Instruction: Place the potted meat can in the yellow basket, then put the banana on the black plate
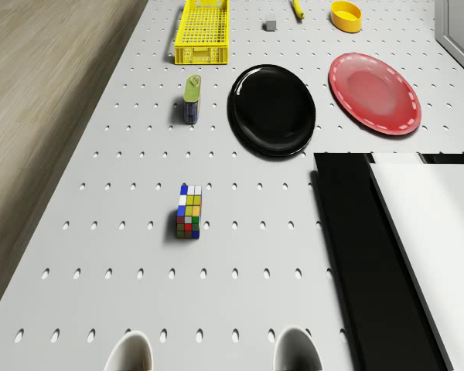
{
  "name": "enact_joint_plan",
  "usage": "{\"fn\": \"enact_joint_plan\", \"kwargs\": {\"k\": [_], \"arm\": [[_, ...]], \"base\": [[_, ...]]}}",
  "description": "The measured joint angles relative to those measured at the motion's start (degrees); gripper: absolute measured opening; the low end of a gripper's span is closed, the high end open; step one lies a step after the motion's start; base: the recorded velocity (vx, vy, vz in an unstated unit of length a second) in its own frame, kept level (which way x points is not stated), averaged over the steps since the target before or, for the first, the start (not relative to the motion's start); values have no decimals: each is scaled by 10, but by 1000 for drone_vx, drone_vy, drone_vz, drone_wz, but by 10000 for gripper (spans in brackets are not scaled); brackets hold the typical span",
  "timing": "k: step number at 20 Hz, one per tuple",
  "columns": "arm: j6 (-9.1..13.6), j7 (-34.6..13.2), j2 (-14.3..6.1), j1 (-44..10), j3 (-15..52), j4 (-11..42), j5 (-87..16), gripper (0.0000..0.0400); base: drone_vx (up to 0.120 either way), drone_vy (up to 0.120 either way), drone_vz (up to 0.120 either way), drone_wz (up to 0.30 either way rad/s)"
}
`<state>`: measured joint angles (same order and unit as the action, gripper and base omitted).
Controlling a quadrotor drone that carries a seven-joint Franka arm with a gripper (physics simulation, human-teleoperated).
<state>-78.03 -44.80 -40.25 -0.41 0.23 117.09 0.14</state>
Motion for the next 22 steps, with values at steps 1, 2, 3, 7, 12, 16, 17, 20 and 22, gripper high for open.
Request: {"fn": "enact_joint_plan", "kwargs": {"k": [1, 2, 3, 7, 12, 16, 17, 20, 22], "arm": [[0, 0, 0, 0, 0, 0, 0, 400], [0, 0, 0, 0, 0, 0, 0, 400], [0, 0, 0, 0, 0, -1, 0, 400], [-2, 0, -1, -1, 0, 0, 0, 400], [-4, 0, -2, -1, 1, 1, 0, 400], [-5, 0, -4, -1, 1, 2, -1, 400], [-6, 0, -4, -1, 2, 2, -1, 400], [-7, 0, -5, -2, 2, 3, -2, 400], [-8, 0, -5, -2, 3, 4, -3, 400]], "base": [[120, 120, 0, 0], [120, 120, 0, 0], [120, 120, 0, 0], [120, 120, 0, 0], [120, 120, 0, 0], [120, 120, 0, 0], [120, 120, 0, 0], [120, 120, 0, 0], [120, 40, 0, 0]]}}
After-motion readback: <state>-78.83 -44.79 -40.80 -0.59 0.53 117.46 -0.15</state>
